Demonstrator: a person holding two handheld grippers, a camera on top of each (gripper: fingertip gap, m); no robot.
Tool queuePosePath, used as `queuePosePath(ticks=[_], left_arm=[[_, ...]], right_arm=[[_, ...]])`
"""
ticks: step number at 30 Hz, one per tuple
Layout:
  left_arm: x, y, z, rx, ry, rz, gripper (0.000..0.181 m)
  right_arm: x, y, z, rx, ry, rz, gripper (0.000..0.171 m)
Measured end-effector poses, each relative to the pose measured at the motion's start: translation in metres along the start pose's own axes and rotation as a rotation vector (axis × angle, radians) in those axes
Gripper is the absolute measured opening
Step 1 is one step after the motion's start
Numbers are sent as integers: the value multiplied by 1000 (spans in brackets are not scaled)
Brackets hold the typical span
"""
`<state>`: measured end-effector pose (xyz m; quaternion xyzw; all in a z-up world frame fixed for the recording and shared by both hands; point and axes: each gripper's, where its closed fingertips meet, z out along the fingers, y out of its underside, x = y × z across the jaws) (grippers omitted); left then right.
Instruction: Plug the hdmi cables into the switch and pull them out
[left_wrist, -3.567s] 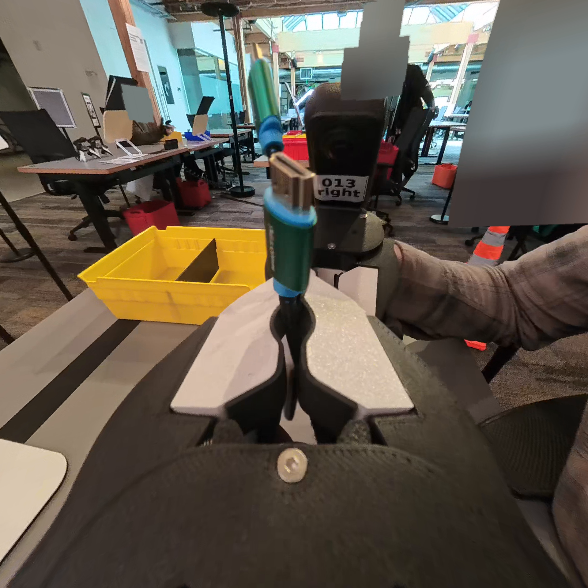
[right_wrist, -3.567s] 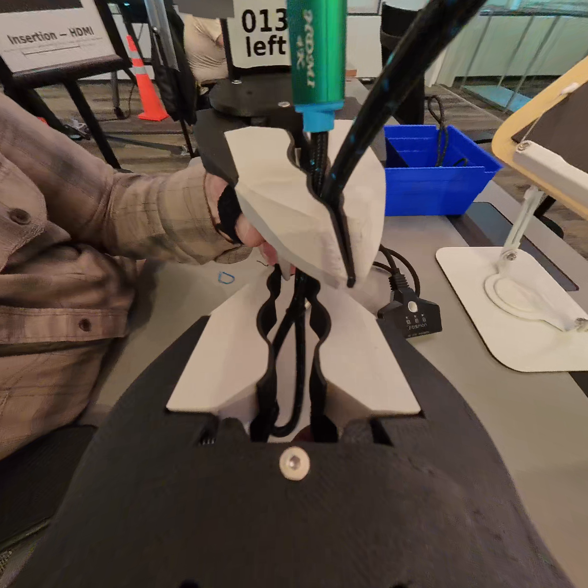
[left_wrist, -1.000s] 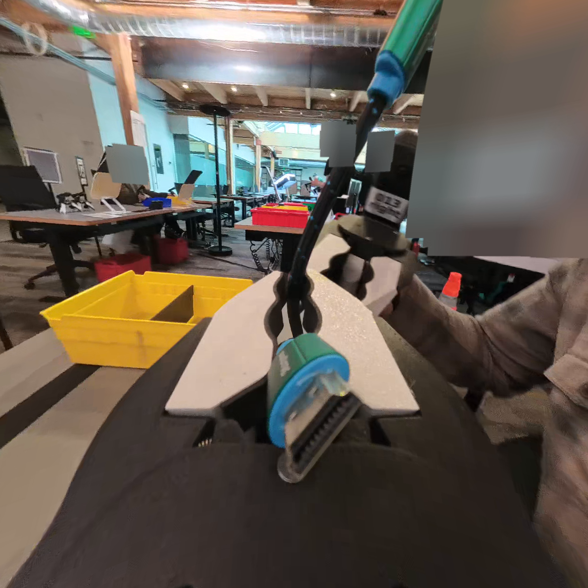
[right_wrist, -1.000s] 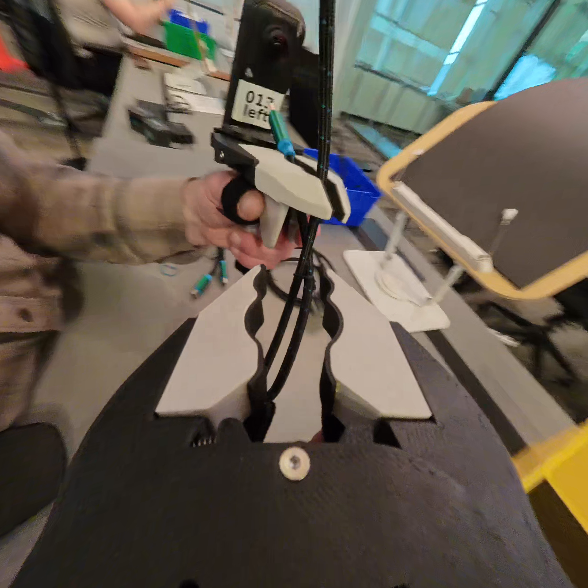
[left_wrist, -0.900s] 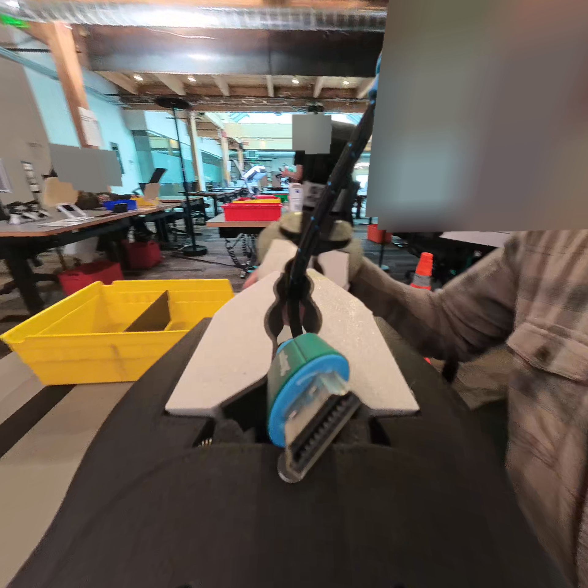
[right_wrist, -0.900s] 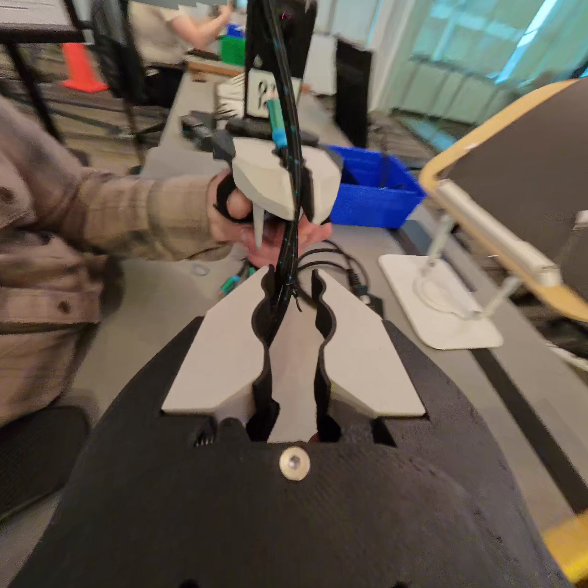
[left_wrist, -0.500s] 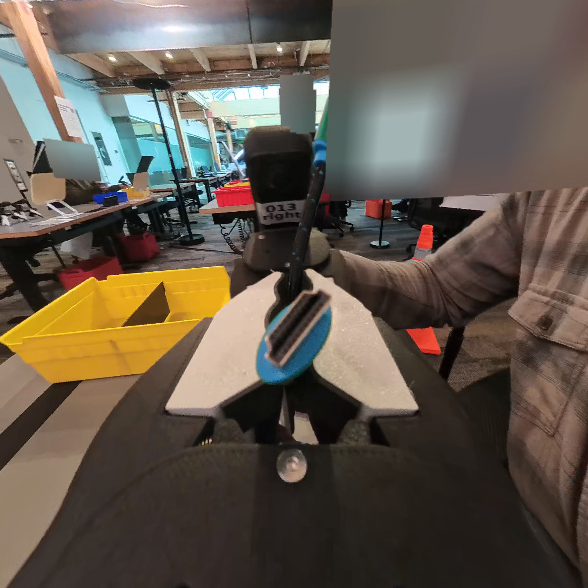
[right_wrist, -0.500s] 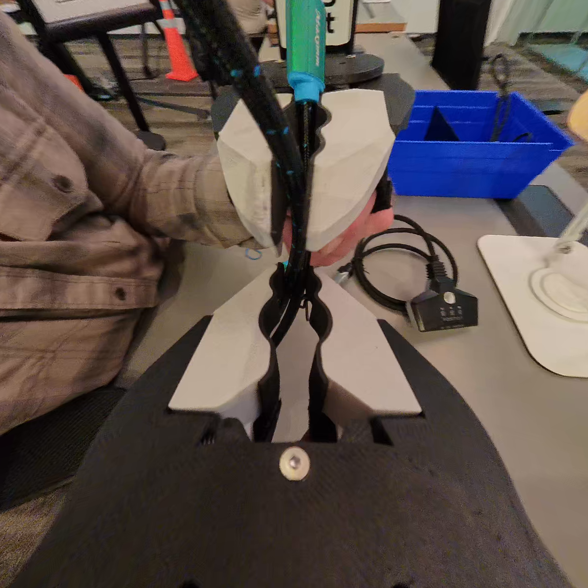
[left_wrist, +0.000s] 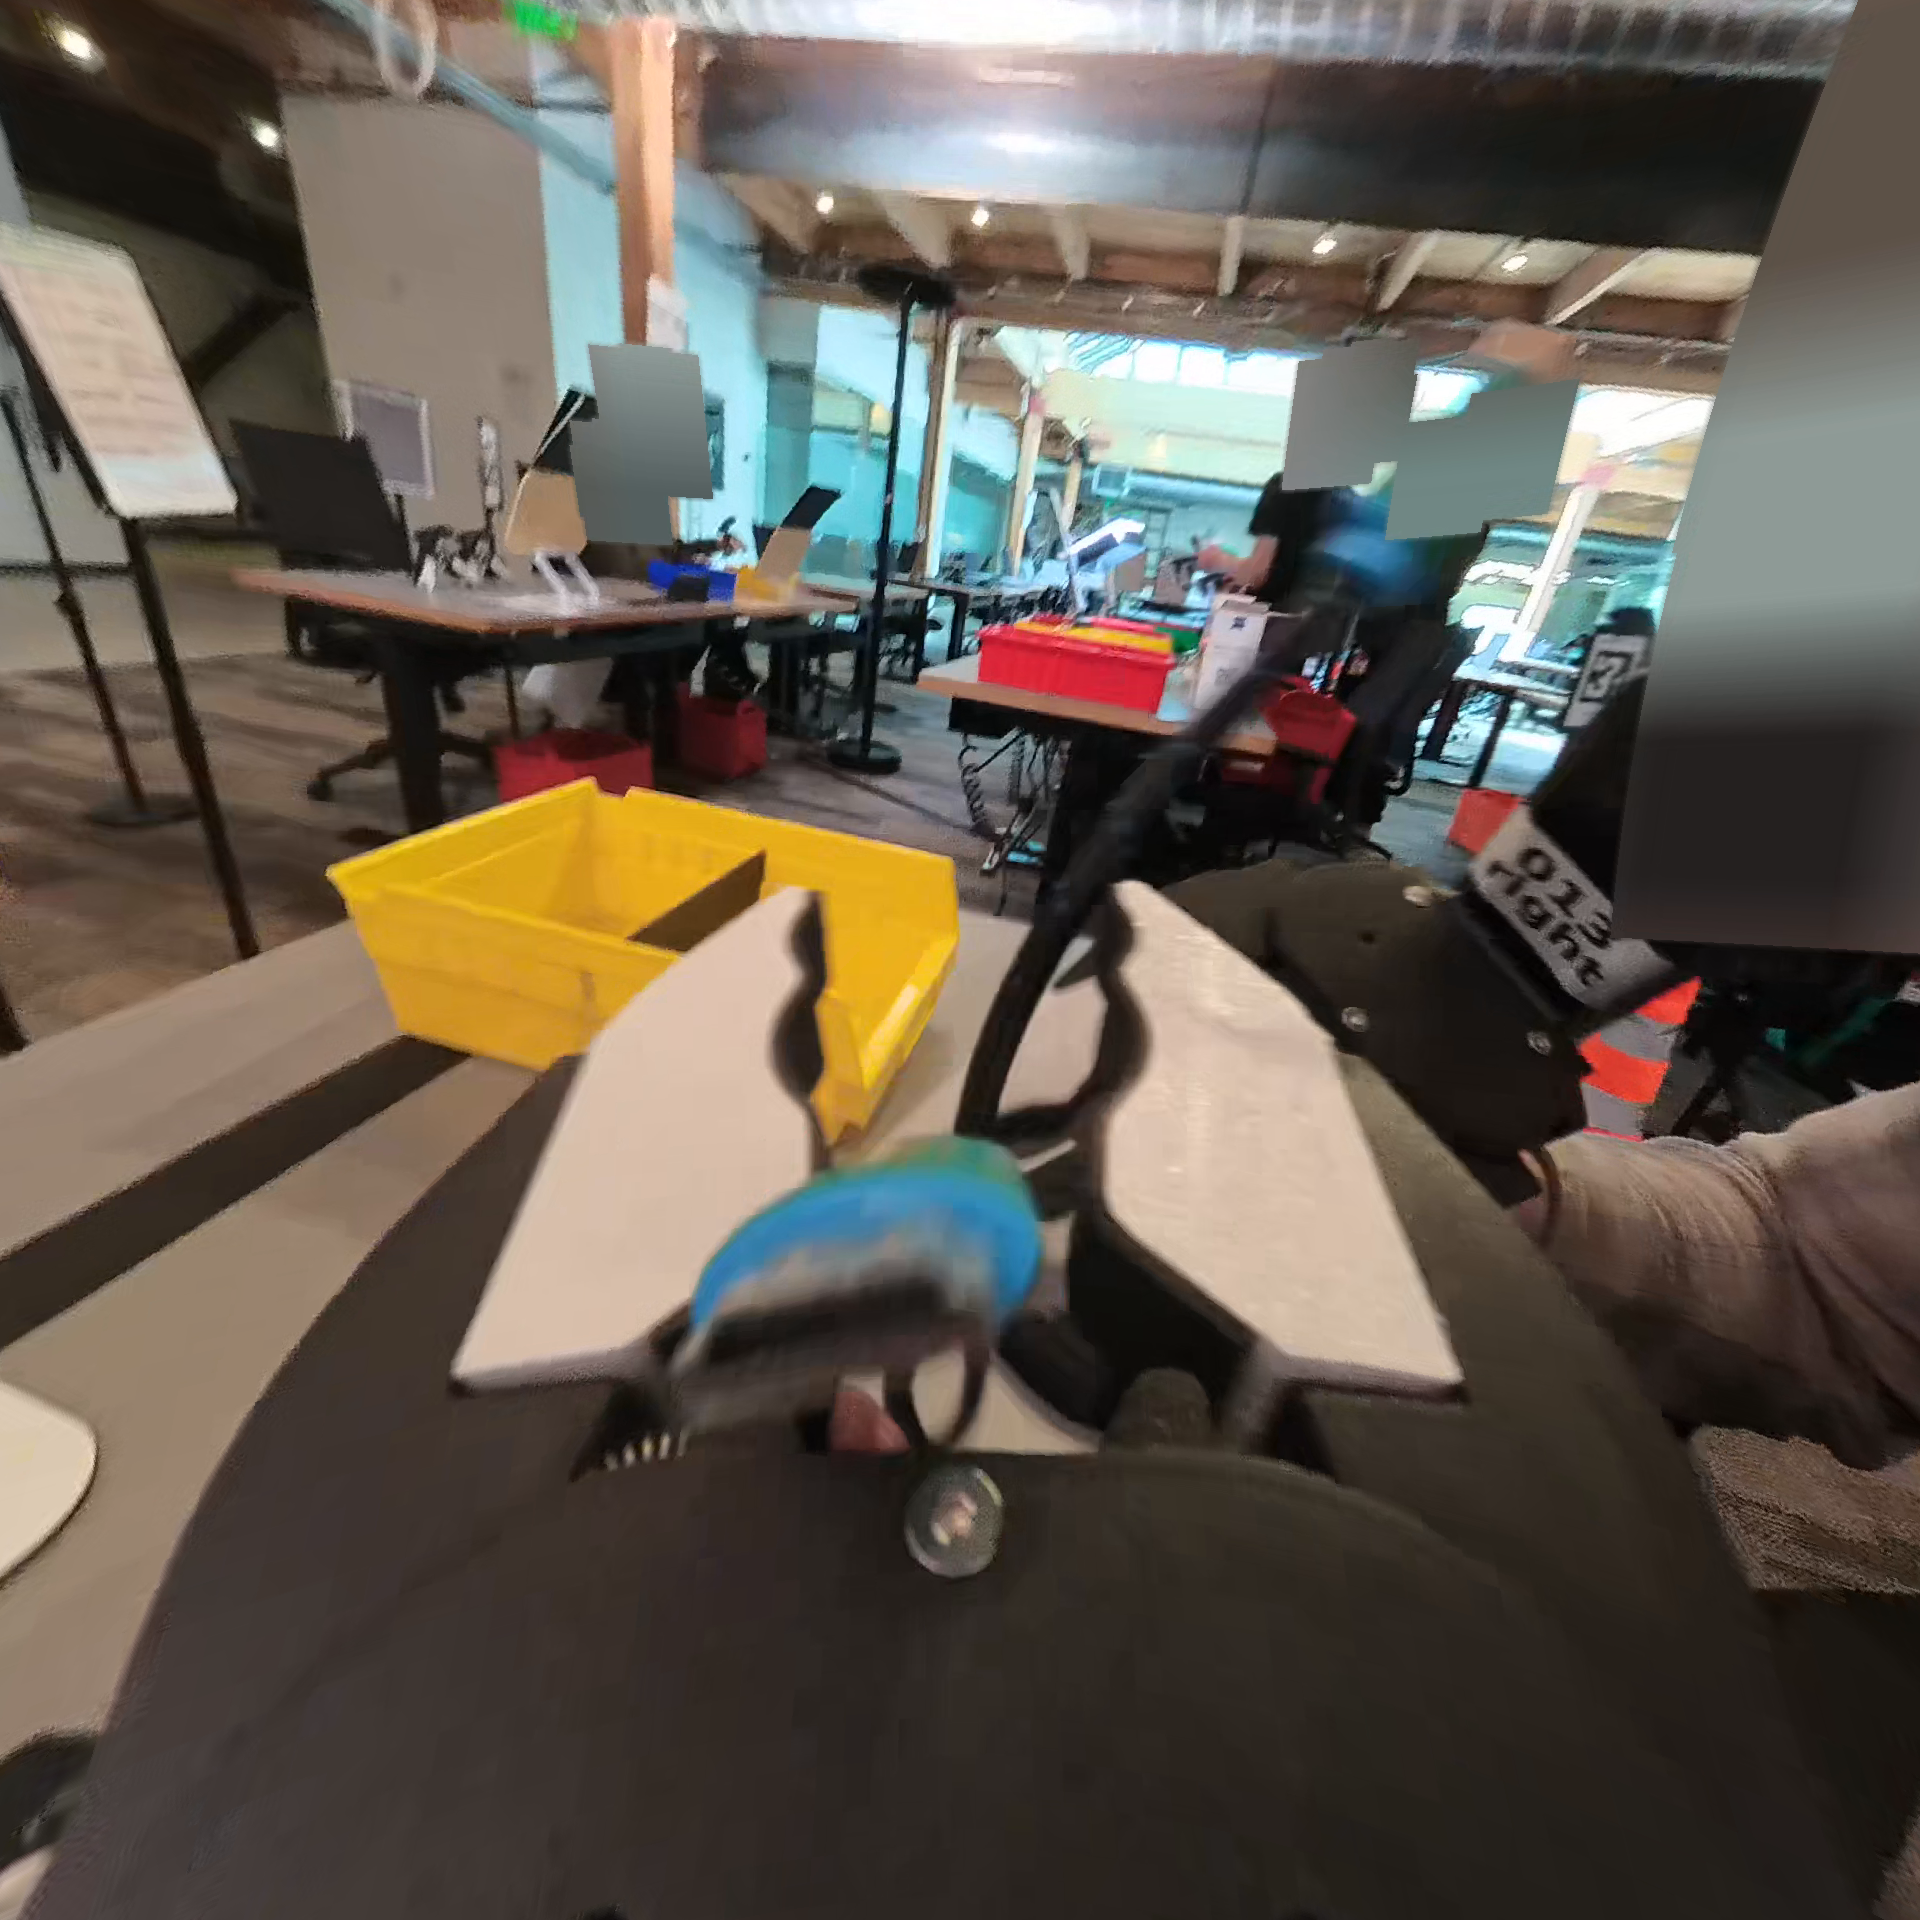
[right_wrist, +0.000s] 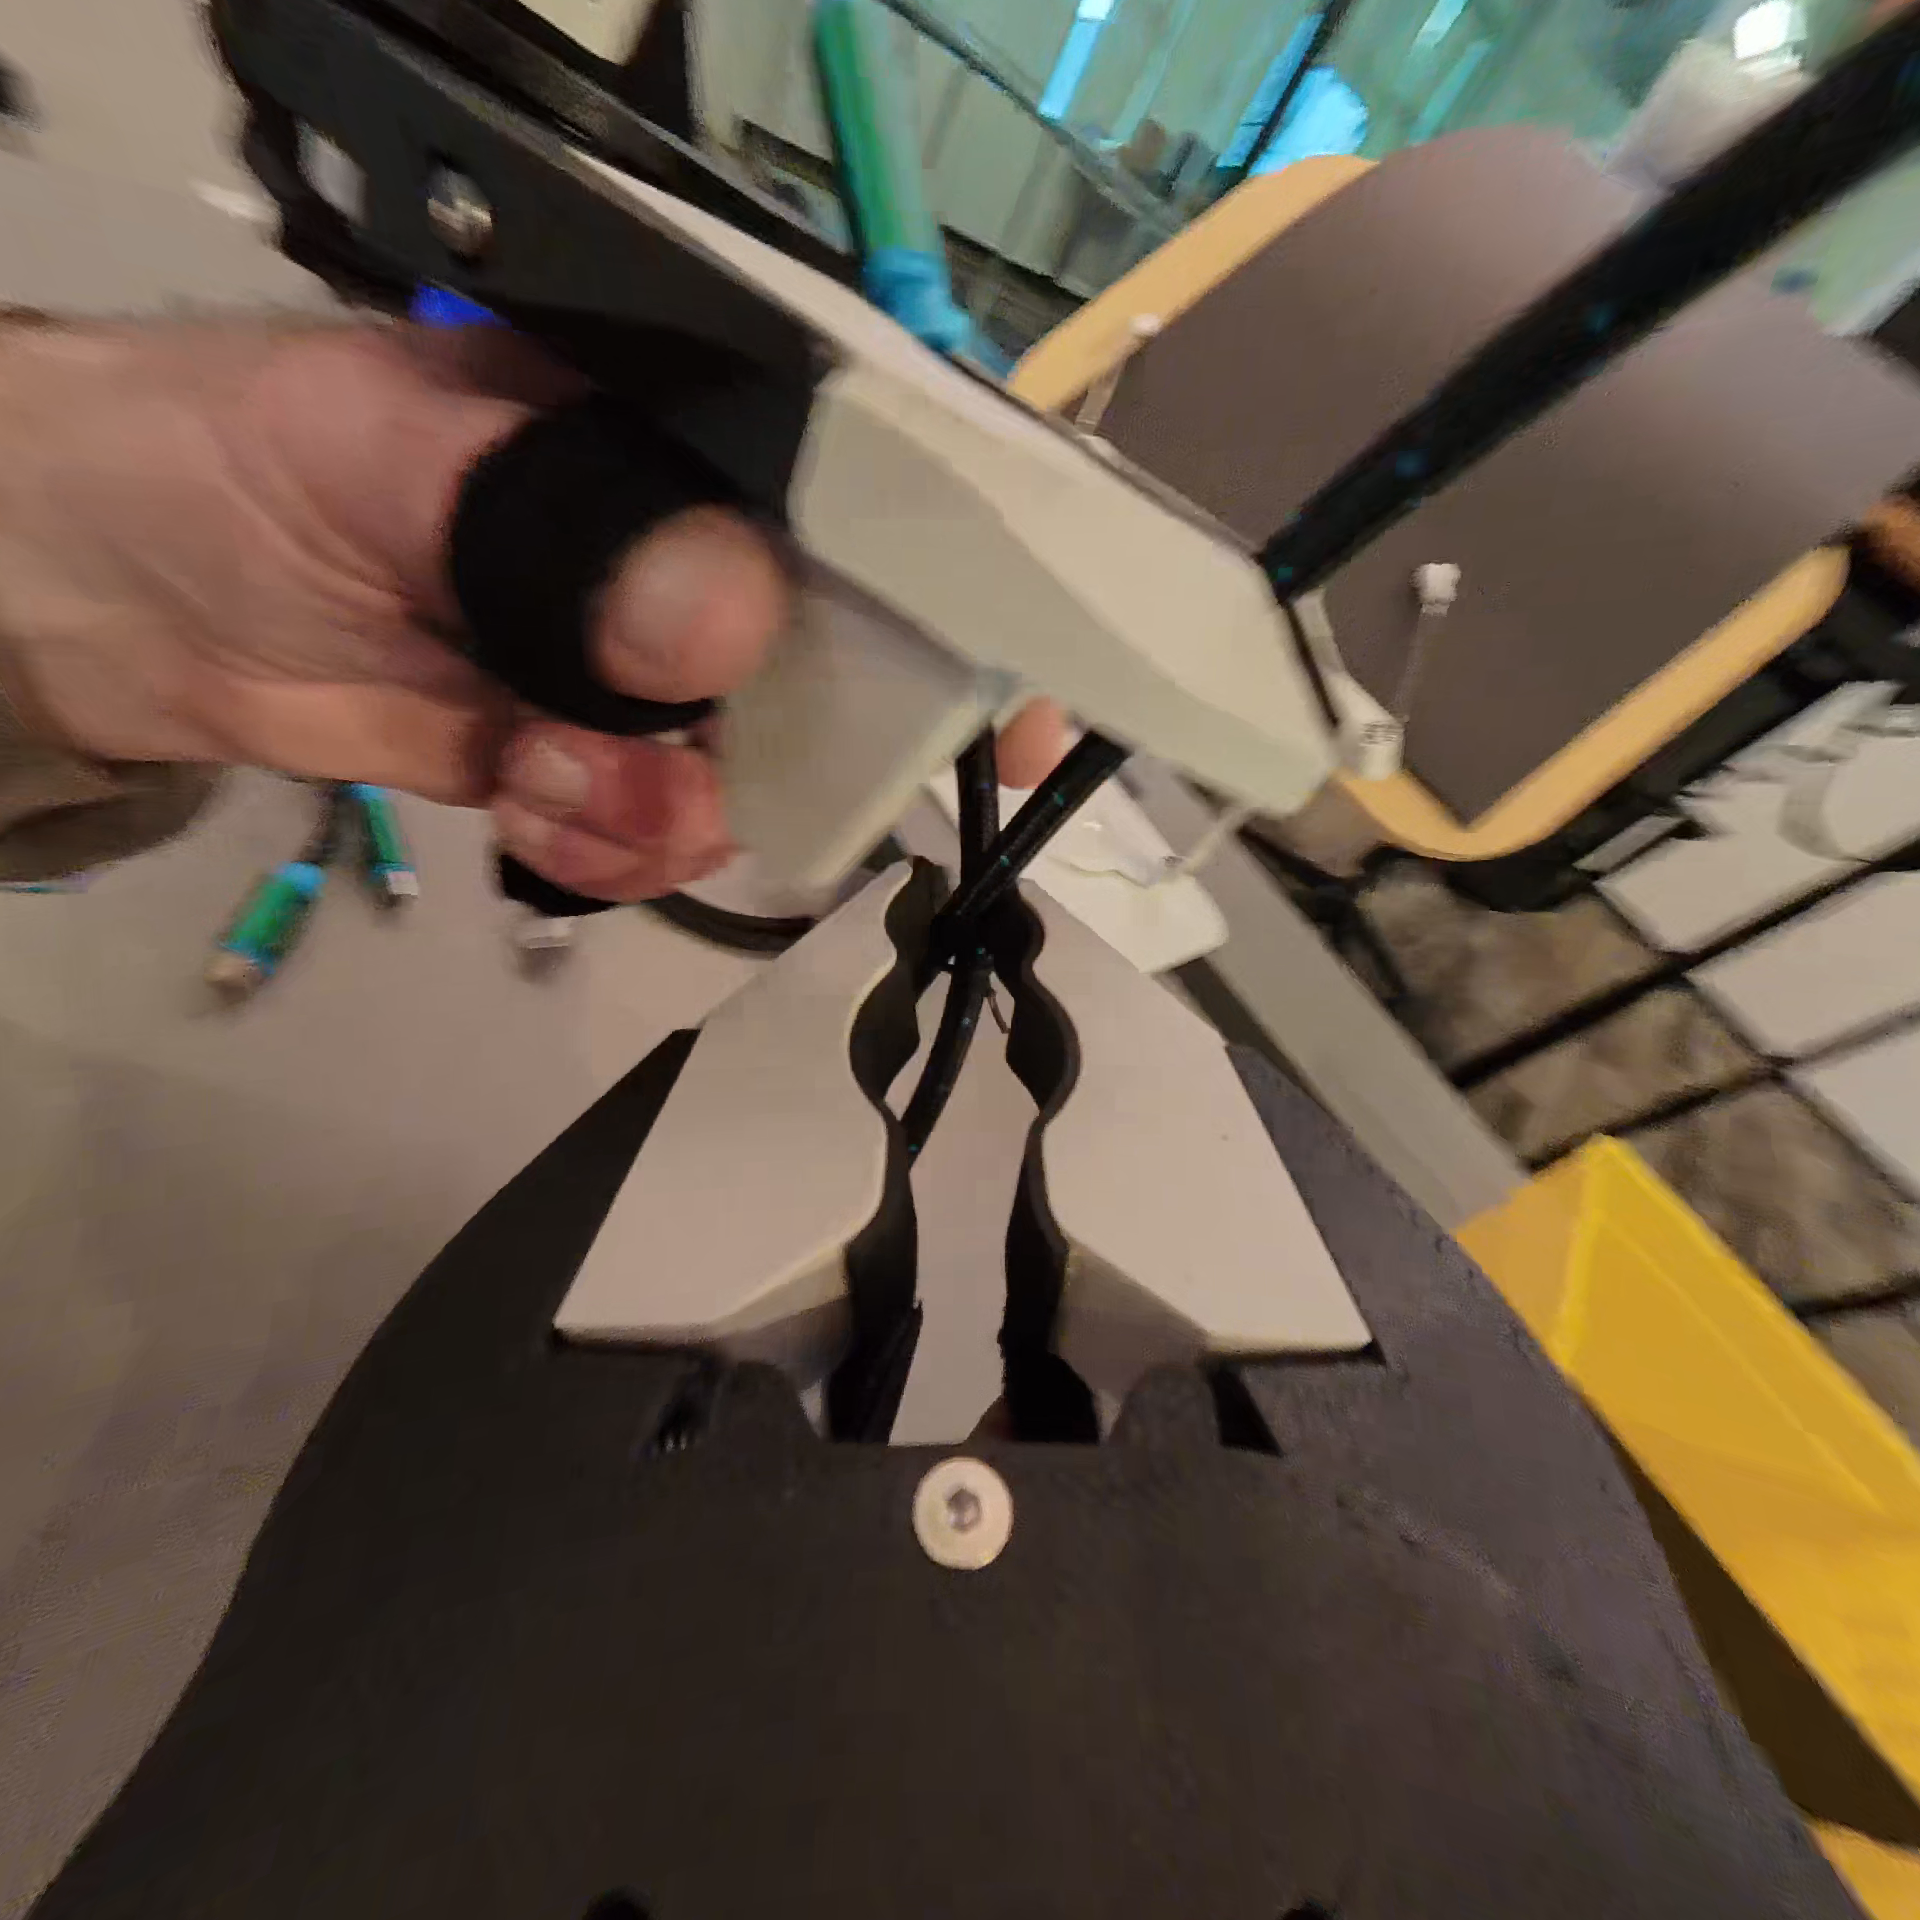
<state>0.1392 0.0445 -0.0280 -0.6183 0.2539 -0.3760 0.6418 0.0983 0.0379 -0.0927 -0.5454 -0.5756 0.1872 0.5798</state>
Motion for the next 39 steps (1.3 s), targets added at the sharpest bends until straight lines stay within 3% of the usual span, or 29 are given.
queuePosePath(ticks=[2,7,11,13,16,20,24,26,33,35,37,39], left_arm=[[-7,11,-1,-33,-71,-6,72],[-9,25,1,-36,-115,-58,86],[-12,24,3,27,-144,-88,86],[-18,14,0,103,-208,-66,63],[-22,7,-1,143,-243,-58,50],[-29,1,-9,218,-279,-88,14],[-29,-1,-12,225,-199,-145,13],[-27,-1,-14,210,-174,-121,14],[-12,6,-13,22,-57,55,13],[-9,10,-12,-25,-36,91,13],[-1,17,-10,-78,19,111,14],[0,21,-7,-109,-2,158,14]], right_arm=[[19,5,0,-31,162,-95,9],[42,4,-1,-83,356,-207,8],[55,-7,-8,-66,524,-323,8],[57,-4,-6,-80,535,-343,7],[48,-2,1,-74,544,-390,8],[45,-6,-1,-30,542,-344,9],[38,-12,-1,92,411,-182,10],[29,-14,1,163,240,-2,10],[11,-13,-11,213,-294,331,19],[7,-9,-10,160,-382,325,20],[6,-6,-4,109,-376,263,23],[2,-5,3,53,-349,186,15]])
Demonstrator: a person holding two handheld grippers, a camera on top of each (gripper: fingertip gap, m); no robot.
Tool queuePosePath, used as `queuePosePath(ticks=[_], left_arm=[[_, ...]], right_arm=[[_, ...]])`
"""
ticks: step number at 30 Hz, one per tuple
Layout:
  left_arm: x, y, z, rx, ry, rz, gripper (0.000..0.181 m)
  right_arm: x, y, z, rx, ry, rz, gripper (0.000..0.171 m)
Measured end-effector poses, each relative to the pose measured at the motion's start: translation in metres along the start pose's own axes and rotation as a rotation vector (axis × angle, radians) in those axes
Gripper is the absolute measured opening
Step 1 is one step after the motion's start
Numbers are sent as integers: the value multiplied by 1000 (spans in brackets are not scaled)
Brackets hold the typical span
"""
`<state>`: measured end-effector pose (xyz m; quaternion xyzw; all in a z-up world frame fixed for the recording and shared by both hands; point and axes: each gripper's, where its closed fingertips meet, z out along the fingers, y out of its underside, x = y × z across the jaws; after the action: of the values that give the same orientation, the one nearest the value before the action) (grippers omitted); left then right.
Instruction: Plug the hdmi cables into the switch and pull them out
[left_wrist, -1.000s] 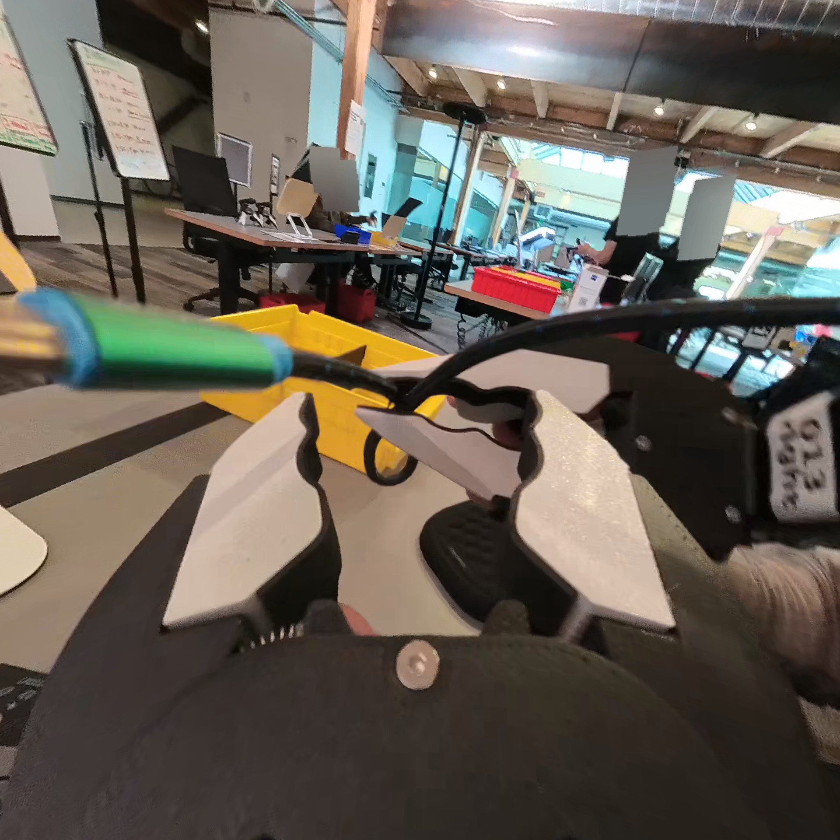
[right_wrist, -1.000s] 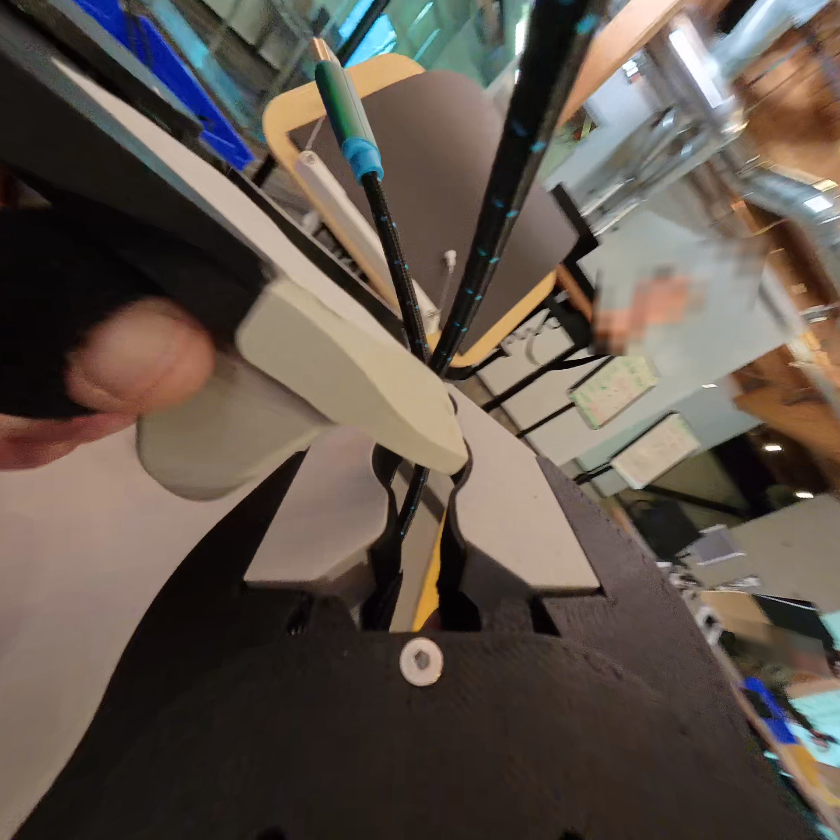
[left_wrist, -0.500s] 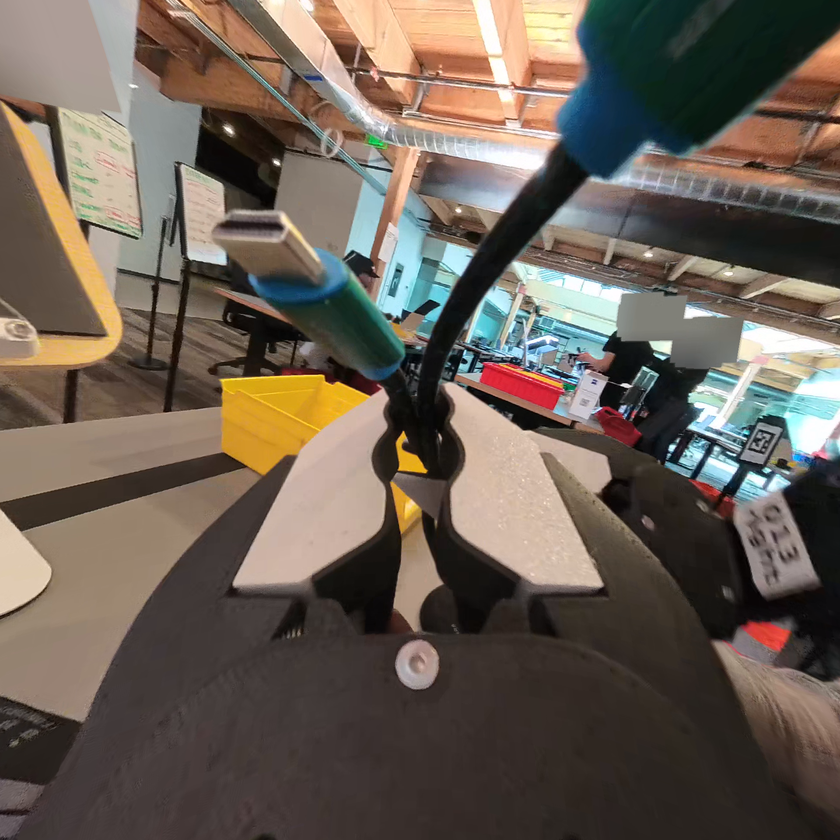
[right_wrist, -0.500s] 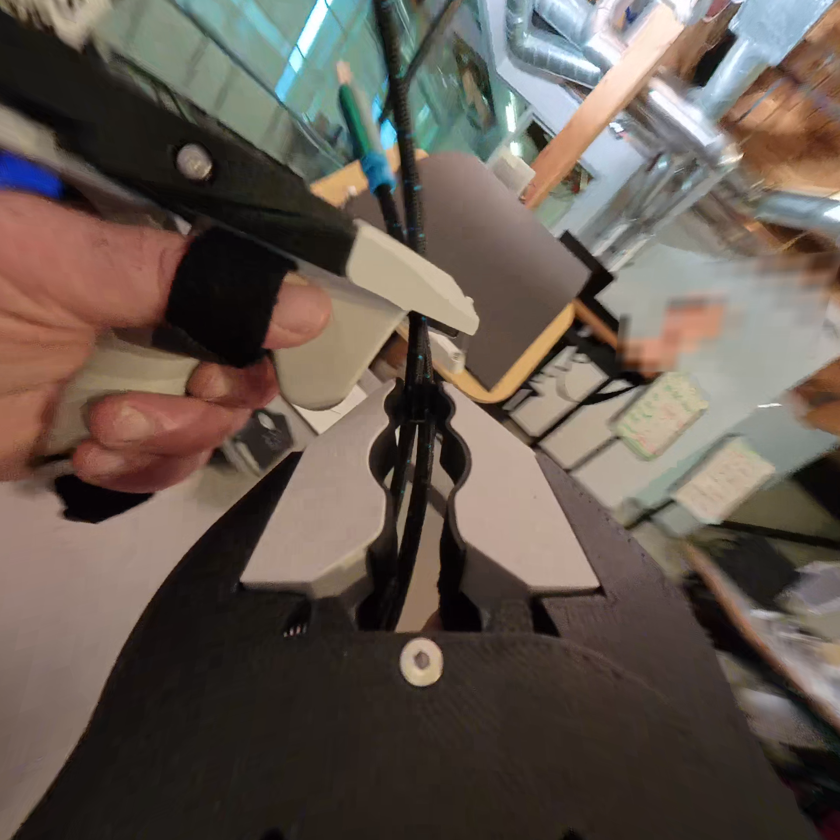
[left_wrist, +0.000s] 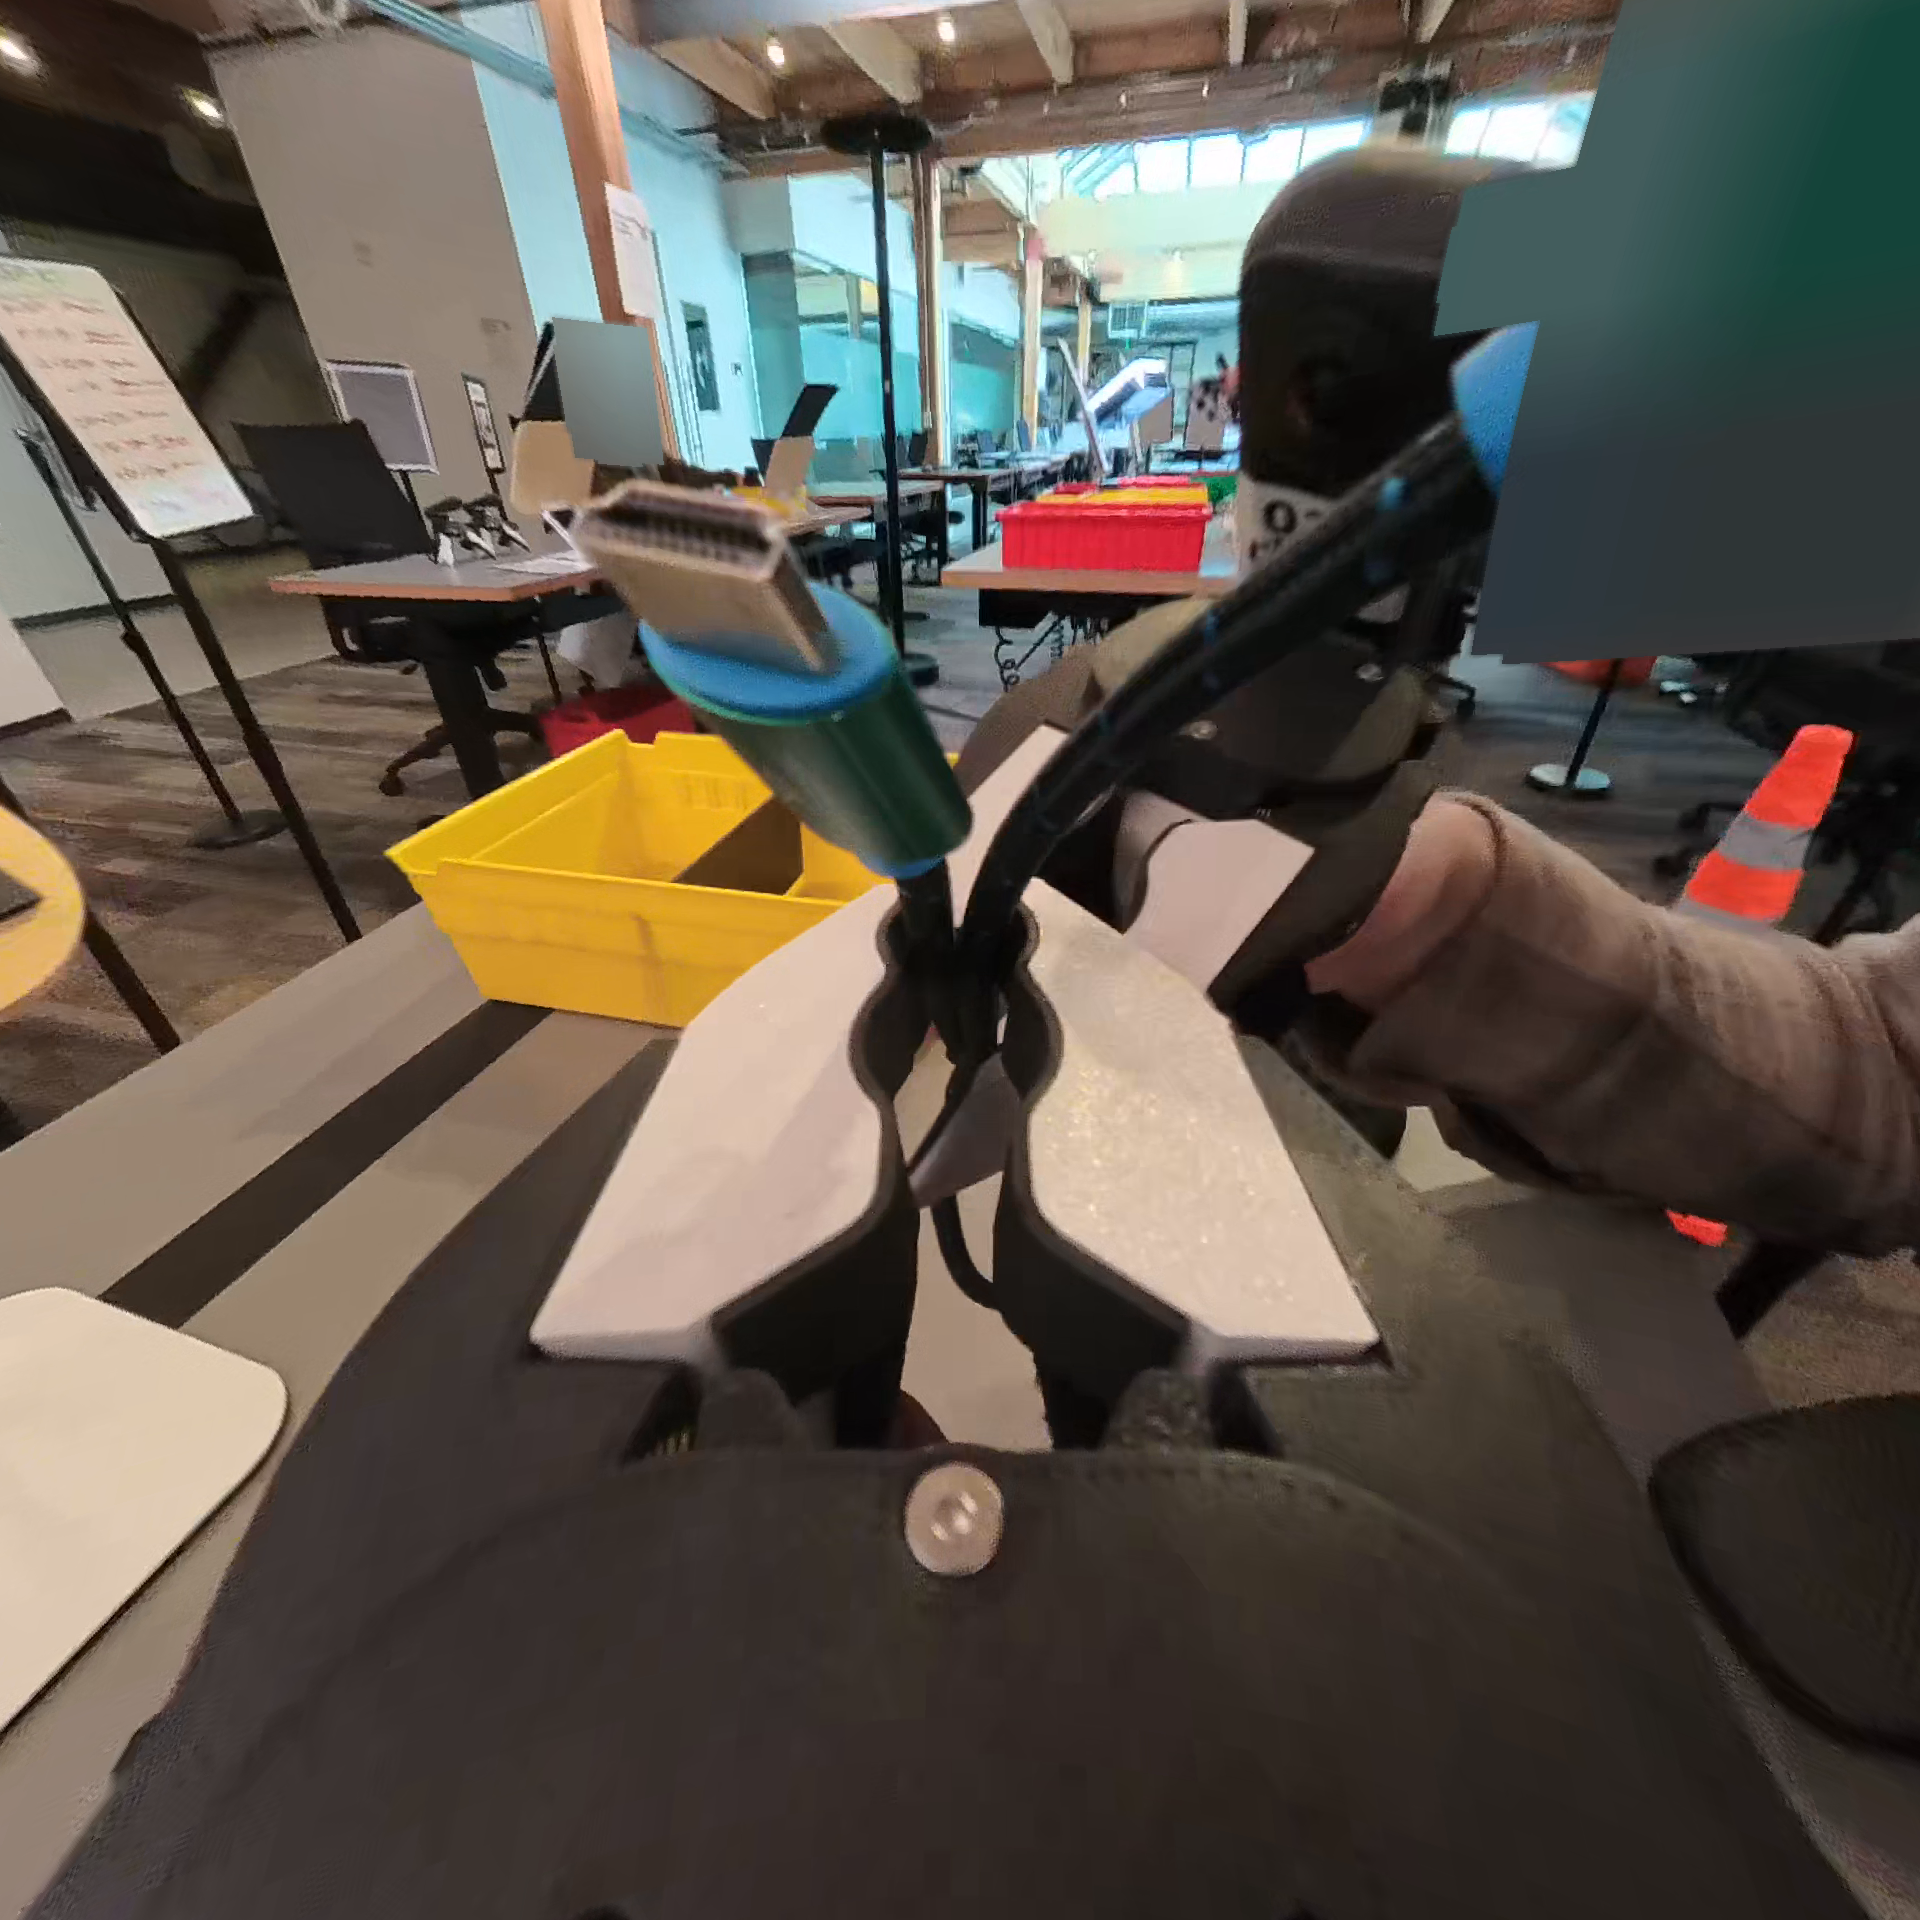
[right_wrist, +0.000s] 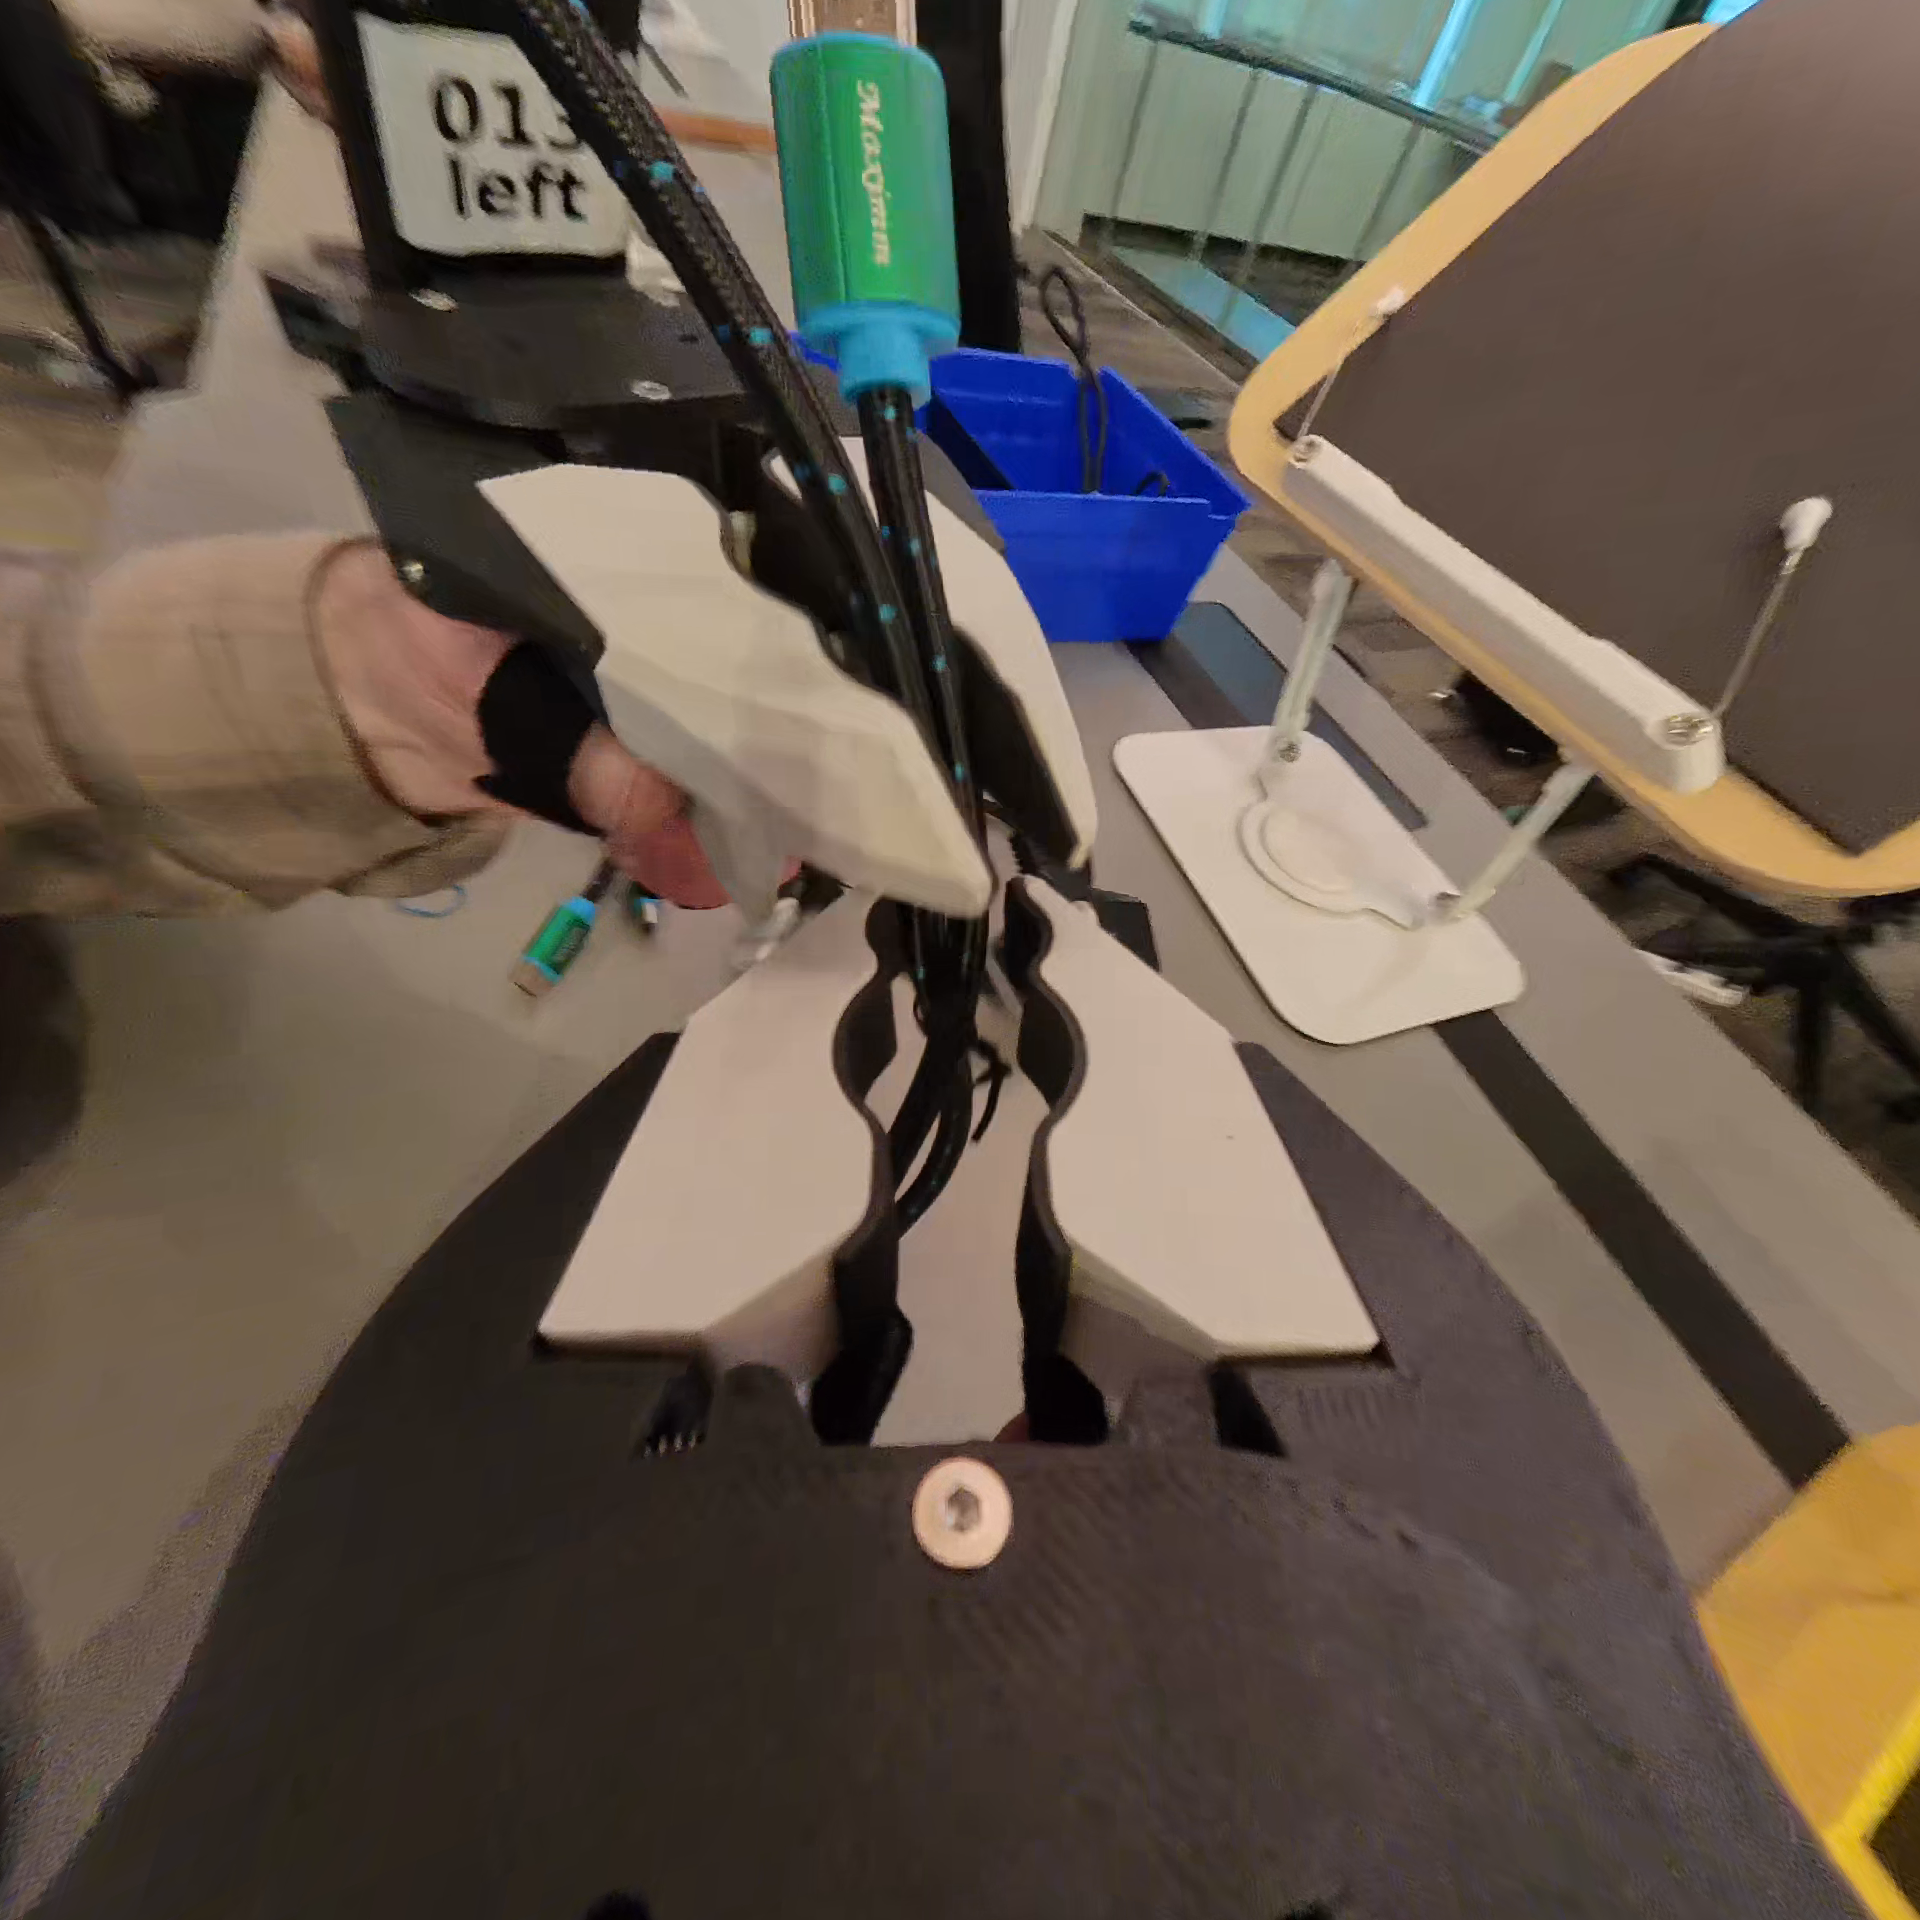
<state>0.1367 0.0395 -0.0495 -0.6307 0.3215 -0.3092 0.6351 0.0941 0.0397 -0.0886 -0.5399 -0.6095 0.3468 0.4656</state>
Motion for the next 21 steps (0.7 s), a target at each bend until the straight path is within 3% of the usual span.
queuePosePath(ticks=[2,9,21], left_arm=[[-2,2,2,-17,-33,26,13],[-12,5,0,2,-144,-36,12],[-1,8,4,13,-100,-137,11]], right_arm=[[4,8,9,-86,88,-70,1],[19,16,16,-28,323,-85,2],[0,27,10,37,143,61,1]])
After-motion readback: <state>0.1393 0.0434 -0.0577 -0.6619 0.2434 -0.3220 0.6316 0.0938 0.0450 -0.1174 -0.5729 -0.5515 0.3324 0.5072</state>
